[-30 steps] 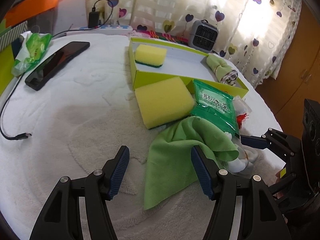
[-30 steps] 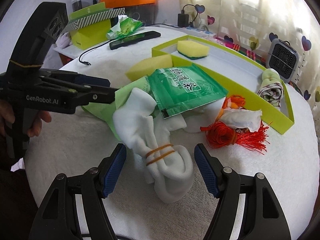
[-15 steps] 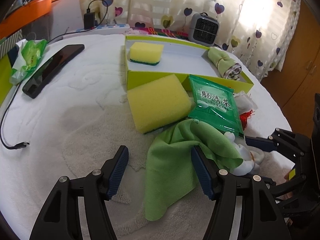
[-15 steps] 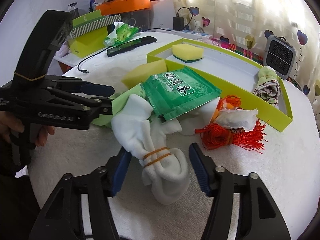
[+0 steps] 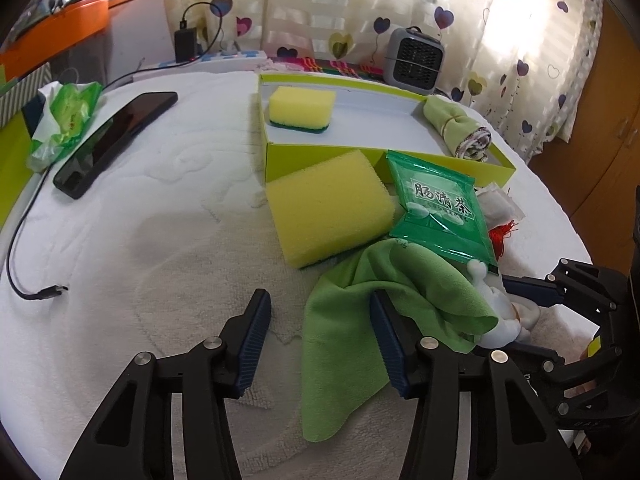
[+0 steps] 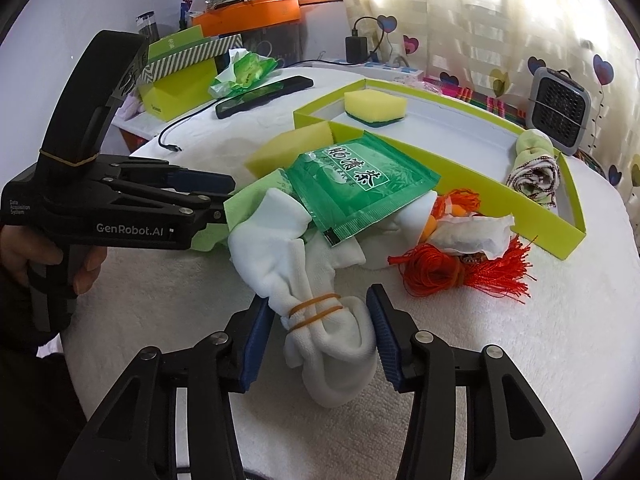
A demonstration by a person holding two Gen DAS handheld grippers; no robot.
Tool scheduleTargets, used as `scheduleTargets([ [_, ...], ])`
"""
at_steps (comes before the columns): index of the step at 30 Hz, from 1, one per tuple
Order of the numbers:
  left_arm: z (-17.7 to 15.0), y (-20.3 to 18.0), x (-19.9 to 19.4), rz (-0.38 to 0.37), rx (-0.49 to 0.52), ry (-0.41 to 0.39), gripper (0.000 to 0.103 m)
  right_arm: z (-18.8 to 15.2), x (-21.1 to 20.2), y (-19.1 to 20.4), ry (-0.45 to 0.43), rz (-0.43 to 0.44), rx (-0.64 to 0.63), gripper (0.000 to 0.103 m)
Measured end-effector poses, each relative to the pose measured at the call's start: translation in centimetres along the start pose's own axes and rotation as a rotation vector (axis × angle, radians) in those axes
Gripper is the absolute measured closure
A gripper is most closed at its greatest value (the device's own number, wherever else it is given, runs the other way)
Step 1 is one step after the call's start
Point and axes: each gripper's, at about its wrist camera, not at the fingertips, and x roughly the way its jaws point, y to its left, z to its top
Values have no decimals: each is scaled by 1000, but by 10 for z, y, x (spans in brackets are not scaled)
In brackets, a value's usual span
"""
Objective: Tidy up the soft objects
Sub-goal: 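Grasp the green cloth with the left tool while the right tool grasps the white socks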
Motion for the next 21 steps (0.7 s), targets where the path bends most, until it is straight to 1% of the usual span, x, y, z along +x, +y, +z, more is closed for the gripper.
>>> scheduleTargets([
  [4,0,0,0,15,4,-4,59,0,0,0,0,0,0,54],
  [10,-2,-1,-2,6,-8,-5,60,0,0,0,0,0,0,54],
  [14,-2,-6,-2,19,0,-2,59,0,-1,0,0,0,0,54],
  [17,-2,-9,-1,28,10,0,55,0,-1,-1,1,0,0,54],
  [21,-2,-13,0,48,21,0,54,0,-2,-2,-2,-3,6,54],
])
